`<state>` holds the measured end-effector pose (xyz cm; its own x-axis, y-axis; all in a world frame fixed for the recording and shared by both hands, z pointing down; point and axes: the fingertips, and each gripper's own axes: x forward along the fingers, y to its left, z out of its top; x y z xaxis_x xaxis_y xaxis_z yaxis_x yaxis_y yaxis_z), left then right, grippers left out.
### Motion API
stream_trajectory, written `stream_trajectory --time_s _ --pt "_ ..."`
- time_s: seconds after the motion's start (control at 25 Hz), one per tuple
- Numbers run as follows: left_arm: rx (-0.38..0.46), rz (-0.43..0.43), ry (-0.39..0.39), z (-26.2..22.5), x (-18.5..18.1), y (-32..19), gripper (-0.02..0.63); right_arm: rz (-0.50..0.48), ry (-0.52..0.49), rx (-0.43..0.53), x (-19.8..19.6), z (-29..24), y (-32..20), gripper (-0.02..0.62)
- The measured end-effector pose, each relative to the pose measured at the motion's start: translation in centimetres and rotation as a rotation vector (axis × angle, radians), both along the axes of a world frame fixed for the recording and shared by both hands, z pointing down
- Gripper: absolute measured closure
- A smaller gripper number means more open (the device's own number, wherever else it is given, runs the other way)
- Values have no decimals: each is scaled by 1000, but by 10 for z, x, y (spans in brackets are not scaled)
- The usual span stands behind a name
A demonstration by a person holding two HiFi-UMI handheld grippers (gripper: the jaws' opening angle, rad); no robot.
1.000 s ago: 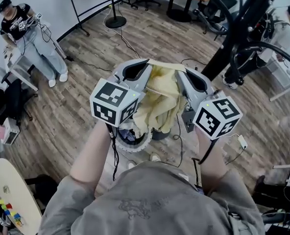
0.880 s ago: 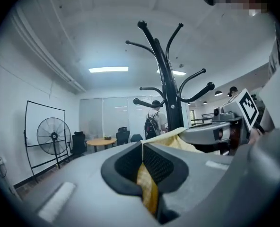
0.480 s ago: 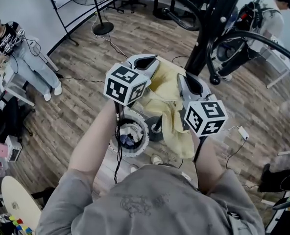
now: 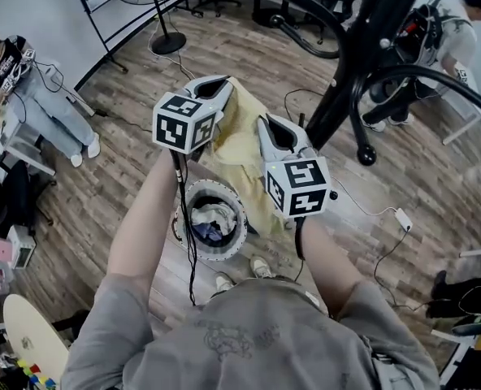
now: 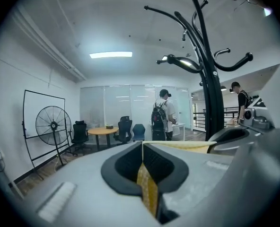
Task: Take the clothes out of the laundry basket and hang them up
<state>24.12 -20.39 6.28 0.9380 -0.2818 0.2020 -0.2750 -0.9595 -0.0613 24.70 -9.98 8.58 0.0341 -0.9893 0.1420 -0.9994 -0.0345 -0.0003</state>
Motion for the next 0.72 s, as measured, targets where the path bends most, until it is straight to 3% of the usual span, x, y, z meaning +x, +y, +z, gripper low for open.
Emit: stream_trajectory --time_s 0.16,0.32,0.52,0.6,0.72 --pt "0 -47 30 -9 -5 -34 601 32 92 14 3 -12 -29 551" --pt "-30 -49 -36 26 10 -52 601 84 167 -90 17 7 -49 547" --pt "-220 -113 -141 121 11 -73 603 56 139 -225 15 52 -54 492" --pt "-301 -145 -157 157 2 -74 603 8 132 -239 5 60 -47 457" --pt "-359 -167 -188 200 -14 -62 601 -46 78 -228 -10 65 -29 456"
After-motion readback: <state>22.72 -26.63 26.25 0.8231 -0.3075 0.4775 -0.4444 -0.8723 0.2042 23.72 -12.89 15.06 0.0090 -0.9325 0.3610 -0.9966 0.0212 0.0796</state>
